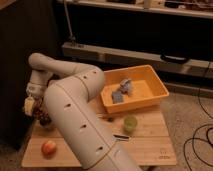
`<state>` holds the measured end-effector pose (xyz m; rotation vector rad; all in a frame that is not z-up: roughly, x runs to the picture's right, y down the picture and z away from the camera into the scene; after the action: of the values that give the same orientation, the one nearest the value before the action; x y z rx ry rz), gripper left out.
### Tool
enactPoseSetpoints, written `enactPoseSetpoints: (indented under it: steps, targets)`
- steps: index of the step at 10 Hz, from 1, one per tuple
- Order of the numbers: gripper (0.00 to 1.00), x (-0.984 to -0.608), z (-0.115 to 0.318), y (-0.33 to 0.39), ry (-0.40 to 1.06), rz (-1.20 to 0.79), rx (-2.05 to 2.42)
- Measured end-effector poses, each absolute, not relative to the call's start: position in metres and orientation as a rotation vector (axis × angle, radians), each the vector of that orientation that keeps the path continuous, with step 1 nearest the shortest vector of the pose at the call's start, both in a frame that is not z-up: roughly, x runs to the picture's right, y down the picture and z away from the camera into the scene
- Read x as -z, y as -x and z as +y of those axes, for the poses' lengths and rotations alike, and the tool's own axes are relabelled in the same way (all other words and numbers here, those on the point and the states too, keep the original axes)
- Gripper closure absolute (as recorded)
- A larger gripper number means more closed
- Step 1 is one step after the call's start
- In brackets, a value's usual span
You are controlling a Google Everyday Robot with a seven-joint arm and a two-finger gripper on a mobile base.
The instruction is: Place grapes in metal cup
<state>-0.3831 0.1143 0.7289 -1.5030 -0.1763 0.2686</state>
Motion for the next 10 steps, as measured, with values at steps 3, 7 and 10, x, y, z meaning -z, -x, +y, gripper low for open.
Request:
enactPoseSetpoints:
  steps: [3,7,10]
  targets:
    - [1.00,-0.7281,0.1151,0.3843,1.502,-0.225,-0.255]
    - [1.00,-0.7273,0.1154,0.3856,1.503,-0.226,-0.253]
    - [1.00,-0.7255,0.1145,0.3841,1.493,-0.260,-0.252]
